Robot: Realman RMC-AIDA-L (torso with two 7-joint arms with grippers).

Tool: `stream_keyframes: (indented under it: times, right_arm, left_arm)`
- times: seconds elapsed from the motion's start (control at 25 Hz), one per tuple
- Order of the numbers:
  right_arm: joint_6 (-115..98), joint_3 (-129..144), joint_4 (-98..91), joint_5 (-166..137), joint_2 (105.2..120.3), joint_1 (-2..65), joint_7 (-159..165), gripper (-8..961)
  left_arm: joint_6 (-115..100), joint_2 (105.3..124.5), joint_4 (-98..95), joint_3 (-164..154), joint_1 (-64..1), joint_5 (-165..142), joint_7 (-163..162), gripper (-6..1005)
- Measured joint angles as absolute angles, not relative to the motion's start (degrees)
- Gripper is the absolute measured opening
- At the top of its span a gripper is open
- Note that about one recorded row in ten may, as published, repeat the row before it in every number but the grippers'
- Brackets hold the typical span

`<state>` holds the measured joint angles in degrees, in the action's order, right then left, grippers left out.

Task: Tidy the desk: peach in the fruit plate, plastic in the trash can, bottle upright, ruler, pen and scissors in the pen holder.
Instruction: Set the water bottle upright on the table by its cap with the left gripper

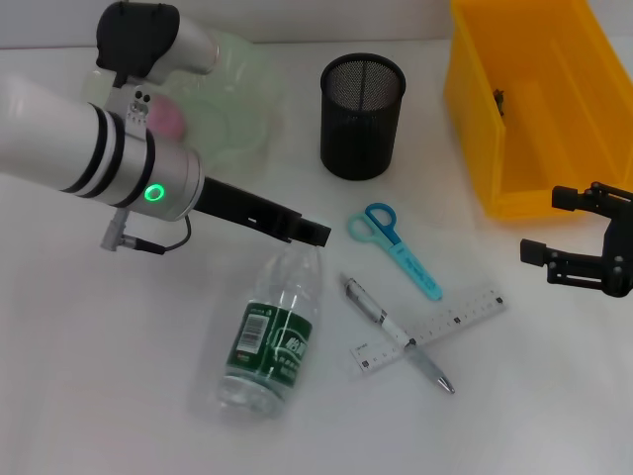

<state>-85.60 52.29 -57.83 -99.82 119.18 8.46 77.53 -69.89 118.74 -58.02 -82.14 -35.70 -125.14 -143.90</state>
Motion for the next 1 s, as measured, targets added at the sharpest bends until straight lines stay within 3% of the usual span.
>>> stream_keyframes:
  times: [1.0]
  right_arm:
    - [-85.6,52.22,-58.69,-99.93,119.18,11.69,81.9,836]
  left_arm:
    - [-80.36,118.44,-70.92,-67.88,-24.96,-117.72,-116.19,469]
